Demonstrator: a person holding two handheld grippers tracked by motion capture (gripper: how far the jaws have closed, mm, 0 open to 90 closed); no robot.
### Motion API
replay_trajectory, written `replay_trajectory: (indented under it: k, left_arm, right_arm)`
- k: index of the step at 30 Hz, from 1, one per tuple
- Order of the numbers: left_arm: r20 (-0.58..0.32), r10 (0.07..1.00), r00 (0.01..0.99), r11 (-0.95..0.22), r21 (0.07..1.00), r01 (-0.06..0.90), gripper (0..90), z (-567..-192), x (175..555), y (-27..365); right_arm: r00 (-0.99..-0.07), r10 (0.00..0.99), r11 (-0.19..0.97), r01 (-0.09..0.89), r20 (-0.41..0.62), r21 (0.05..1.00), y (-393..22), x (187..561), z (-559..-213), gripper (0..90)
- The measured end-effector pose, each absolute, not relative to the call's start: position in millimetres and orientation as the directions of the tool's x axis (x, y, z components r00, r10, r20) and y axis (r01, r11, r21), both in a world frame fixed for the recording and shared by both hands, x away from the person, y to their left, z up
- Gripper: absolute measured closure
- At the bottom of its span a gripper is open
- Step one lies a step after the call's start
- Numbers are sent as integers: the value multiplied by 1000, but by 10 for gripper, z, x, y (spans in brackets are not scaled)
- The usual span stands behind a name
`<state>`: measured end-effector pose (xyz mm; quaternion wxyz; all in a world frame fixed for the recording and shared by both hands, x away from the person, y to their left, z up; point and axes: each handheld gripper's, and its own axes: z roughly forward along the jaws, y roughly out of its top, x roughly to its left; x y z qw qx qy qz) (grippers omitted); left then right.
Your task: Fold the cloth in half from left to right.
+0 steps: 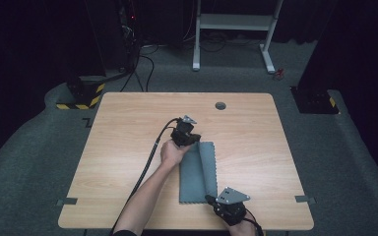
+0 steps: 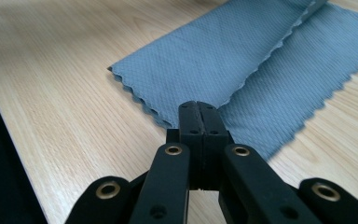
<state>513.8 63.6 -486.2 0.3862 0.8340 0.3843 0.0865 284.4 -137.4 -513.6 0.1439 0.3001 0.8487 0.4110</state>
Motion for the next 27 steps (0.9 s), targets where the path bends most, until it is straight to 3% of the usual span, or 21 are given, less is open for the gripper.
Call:
replay_trajectory:
  k: [27]
  left_arm:
    - [-141,676,723,-457,690,562,900,-4988,5200,224]
  right_arm:
    - [-753,658,491,424,-5,762,-1538,2812,-5216,900]
